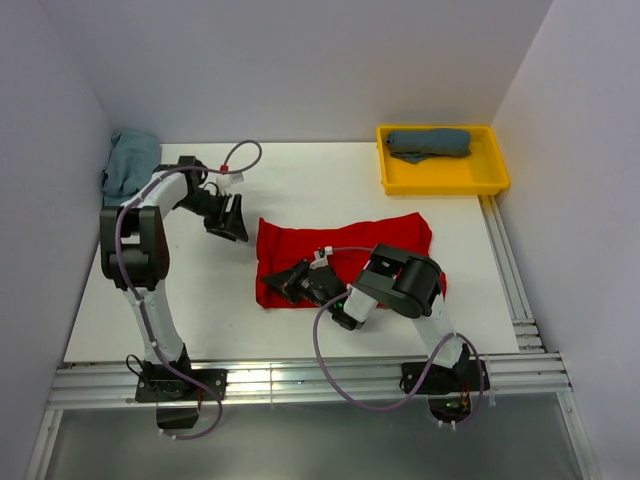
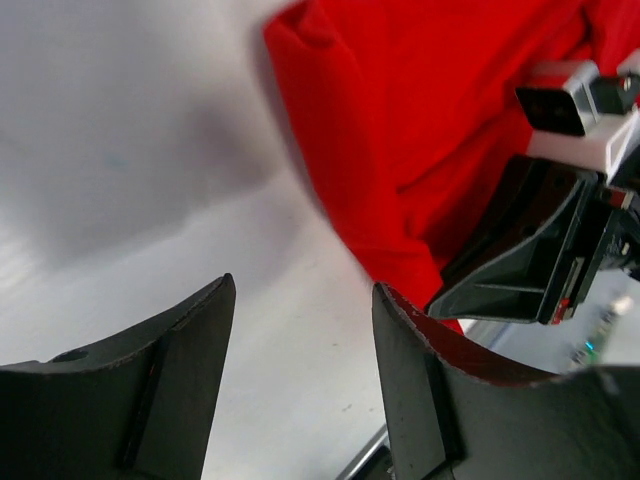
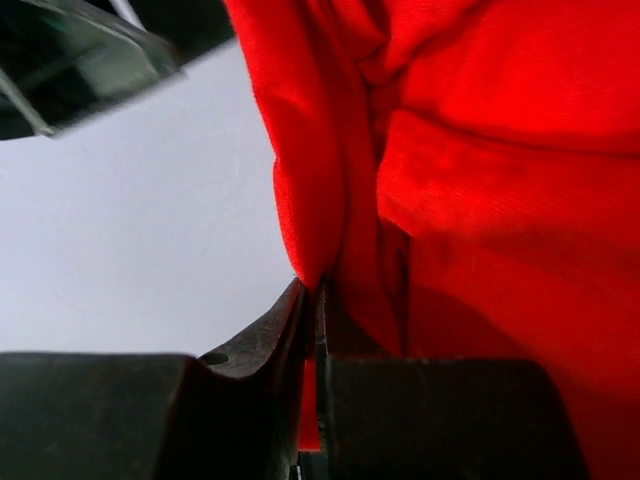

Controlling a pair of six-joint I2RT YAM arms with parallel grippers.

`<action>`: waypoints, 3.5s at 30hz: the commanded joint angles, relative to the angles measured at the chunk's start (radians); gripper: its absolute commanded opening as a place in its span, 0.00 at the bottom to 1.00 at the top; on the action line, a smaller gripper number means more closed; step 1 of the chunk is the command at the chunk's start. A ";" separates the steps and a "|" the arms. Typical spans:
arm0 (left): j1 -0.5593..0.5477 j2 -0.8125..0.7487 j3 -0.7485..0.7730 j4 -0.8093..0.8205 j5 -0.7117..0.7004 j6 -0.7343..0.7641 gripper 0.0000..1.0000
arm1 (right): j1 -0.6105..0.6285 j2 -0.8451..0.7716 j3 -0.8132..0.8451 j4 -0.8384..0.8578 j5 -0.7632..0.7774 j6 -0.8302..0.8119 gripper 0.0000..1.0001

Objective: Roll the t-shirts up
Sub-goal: Roll the tshirt

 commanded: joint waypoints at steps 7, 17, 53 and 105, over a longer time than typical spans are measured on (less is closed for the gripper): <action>-0.038 0.067 -0.086 0.081 0.171 0.013 0.62 | -0.005 -0.012 -0.045 0.051 0.023 0.040 0.01; -0.092 0.093 -0.084 0.158 0.164 -0.063 0.61 | -0.005 -0.020 -0.061 0.021 0.023 0.043 0.00; -0.220 0.094 -0.004 0.214 -0.246 -0.263 0.00 | 0.097 -0.359 0.516 -1.421 0.400 -0.454 0.44; -0.242 0.124 0.042 0.182 -0.298 -0.261 0.00 | 0.182 -0.305 0.434 -1.467 0.369 -0.362 0.52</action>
